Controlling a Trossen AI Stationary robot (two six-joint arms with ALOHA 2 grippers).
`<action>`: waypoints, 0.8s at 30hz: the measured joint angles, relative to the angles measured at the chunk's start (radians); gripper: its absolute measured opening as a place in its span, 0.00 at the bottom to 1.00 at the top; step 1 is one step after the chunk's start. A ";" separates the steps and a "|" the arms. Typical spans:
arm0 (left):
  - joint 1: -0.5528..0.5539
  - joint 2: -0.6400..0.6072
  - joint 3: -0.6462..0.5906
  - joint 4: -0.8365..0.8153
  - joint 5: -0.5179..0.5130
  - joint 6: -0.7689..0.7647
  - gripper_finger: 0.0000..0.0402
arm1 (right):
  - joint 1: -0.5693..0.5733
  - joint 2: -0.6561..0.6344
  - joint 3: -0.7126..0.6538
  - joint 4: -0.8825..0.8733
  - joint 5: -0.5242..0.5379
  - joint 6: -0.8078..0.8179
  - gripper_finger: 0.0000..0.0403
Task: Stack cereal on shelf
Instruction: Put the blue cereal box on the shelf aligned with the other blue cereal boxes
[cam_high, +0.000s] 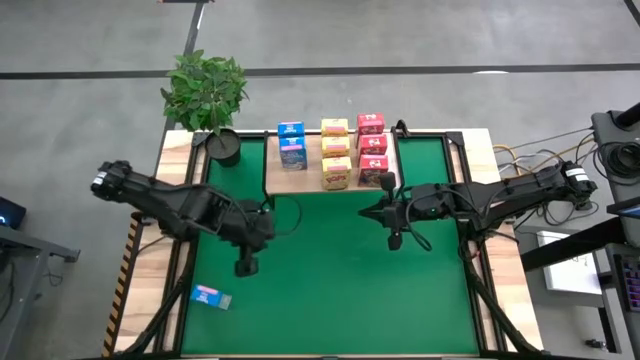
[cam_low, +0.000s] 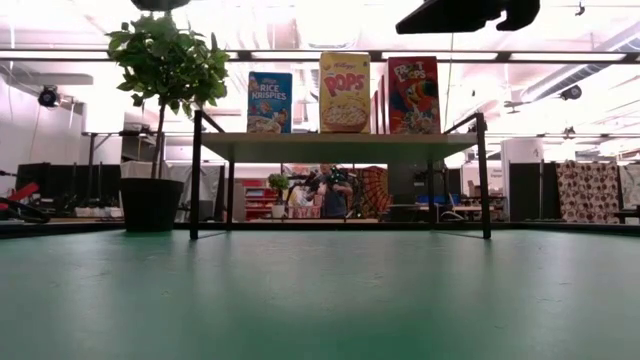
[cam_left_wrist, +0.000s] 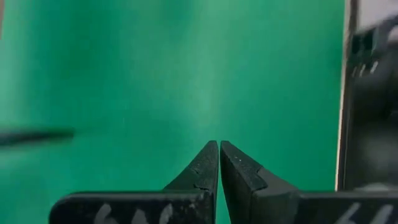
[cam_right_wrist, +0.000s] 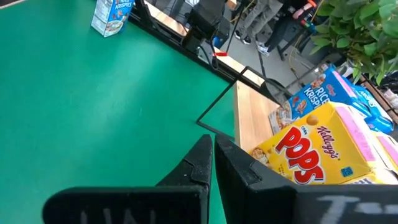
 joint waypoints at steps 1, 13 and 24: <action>-0.015 0.014 0.032 -0.063 -0.001 -0.022 0.00 | 0.000 0.000 0.000 0.004 0.000 0.002 0.02; -0.284 0.098 0.087 -0.240 0.004 -0.367 0.00 | 0.000 0.000 0.000 0.009 0.000 0.050 0.02; -0.570 0.155 0.086 -0.315 0.005 -0.655 0.04 | 0.000 0.008 0.000 0.050 -0.002 0.091 0.02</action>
